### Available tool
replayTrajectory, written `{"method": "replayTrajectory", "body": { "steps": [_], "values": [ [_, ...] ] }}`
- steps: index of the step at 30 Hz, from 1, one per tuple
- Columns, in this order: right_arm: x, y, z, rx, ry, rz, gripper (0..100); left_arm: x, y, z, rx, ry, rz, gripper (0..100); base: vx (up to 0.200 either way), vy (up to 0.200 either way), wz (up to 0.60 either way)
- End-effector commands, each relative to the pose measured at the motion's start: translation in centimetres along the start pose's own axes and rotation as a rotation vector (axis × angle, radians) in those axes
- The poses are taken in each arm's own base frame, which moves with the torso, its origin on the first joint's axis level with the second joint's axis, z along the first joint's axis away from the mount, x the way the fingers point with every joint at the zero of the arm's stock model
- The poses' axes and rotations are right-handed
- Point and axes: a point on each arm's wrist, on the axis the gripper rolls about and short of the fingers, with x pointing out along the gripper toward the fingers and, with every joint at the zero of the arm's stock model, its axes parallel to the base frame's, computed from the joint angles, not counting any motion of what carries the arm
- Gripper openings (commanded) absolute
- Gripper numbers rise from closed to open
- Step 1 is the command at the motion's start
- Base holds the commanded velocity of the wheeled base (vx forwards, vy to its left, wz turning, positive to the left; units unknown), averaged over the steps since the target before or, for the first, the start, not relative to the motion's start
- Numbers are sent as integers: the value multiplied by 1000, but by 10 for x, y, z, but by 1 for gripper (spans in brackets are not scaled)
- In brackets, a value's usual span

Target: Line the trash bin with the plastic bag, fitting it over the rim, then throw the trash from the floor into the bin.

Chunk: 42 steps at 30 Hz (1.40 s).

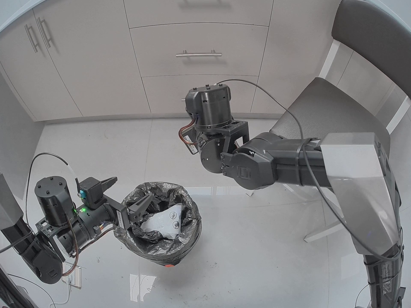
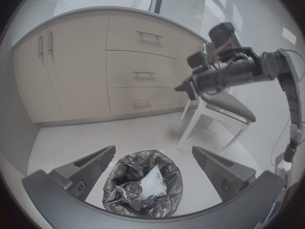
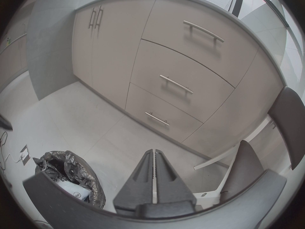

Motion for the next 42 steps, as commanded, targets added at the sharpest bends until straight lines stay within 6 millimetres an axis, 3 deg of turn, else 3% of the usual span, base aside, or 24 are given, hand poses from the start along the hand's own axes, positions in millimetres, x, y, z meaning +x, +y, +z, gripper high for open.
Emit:
{"method": "replayTrajectory", "body": {
  "steps": [1, 4, 5, 14, 15, 18, 23, 24, 26, 33, 39, 42],
  "values": [
    [-11, -12, 17, 34, -40, -11, 0, -1, -5, -3, 8, 12, -33, 100, 0, 0, 0],
    [-15, -17, 22, 43, -49, -16, 0, 0, -5, -3, 8, 16, -33, 100, 0, 0, 0],
    [-17, -19, 25, 47, -54, -18, 0, 0, -5, -3, 8, 15, -34, 0, 0, 0, 0],
    [-27, -31, 38, 72, -83, -25, 0, 14, -7, 0, -62, 89, -87, 0, 0, 0, 0],
    [-30, -35, 42, 81, -92, -30, 0, 30, -5, 11, -162, 148, -78, 0, 0, 0, 0],
    [-30, -35, 42, 80, -91, -30, 0, 47, -3, 27, -270, 181, -69, 0, 0, 0, 0],
    [-29, -34, 41, 80, -91, -30, 0, 68, -2, 38, -349, 230, -58, 0, 0, 0, 0],
    [-29, -33, 40, 78, -88, -30, 0, 81, 0, 42, -387, 238, -50, 0, 0, 0, 0],
    [-27, -33, 40, 81, -88, -32, 0, 90, 1, 45, -401, 237, -47, 0, 0, 0, 0],
    [-25, -30, 37, 83, -93, -32, 0, 110, 3, 50, -407, 266, -41, 0, 0, 0, 0],
    [-23, -26, 34, 78, -87, -30, 0, 121, 8, 69, -514, 377, 0, 0, 0, 0, 0],
    [-20, -25, 33, 82, -90, -34, 0, 130, 8, 66, -528, 398, 8, 0, 0, 0, 0]
  ]
}}
